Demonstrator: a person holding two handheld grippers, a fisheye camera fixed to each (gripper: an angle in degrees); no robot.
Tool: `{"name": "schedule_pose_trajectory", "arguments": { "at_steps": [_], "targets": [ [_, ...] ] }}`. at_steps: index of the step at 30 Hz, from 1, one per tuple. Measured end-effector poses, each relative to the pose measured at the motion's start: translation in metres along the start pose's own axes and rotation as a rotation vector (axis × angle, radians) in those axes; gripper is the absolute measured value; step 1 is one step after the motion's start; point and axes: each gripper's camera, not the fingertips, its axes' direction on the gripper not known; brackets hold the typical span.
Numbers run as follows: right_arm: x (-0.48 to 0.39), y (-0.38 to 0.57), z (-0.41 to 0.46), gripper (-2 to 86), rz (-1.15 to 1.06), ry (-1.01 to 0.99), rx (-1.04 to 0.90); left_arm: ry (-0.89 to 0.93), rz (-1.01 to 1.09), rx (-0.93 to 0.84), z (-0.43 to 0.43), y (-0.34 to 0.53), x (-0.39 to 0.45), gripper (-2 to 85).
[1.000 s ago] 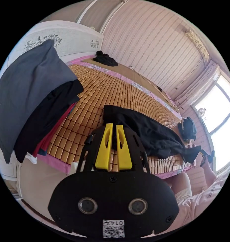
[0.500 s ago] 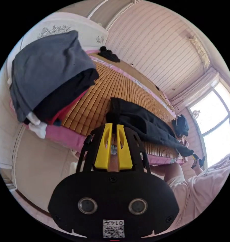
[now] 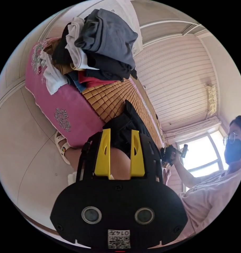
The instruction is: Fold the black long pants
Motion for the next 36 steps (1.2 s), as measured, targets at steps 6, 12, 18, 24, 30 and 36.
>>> {"name": "schedule_pose_trajectory", "arguments": {
  "at_steps": [6, 12, 18, 24, 30, 36],
  "targets": [
    [-0.157, -0.168, 0.164, 11.9, -0.391, -0.09, -0.139, 0.022, -0.045, -0.139, 0.052, -0.013, -0.021, 12.8],
    [-0.245, -0.237, 0.257, 10.8, -0.535, 0.059, -0.197, 0.001, -0.003, -0.166, 0.072, -0.03, -0.015, 5.5],
    [-0.233, -0.269, 0.282, -0.7, -0.476, 0.057, -0.331, 0.033, 0.042, -0.083, 0.061, -0.033, 0.001, -0.4],
    [-0.225, -0.32, 0.236, -0.9, -0.447, 0.08, -0.145, -0.034, 0.125, 0.089, 0.037, -0.049, 0.036, -0.8],
    [-0.216, -0.343, 0.265, -0.6, -0.294, 0.019, -0.155, -0.303, 0.042, 0.058, 0.069, -0.069, 0.026, 1.7],
    [-0.17, -0.276, 0.2, 5.6, -0.266, -0.102, -0.016, -0.414, 0.061, 0.068, 0.063, -0.051, 0.035, 3.4]
  ]
}}
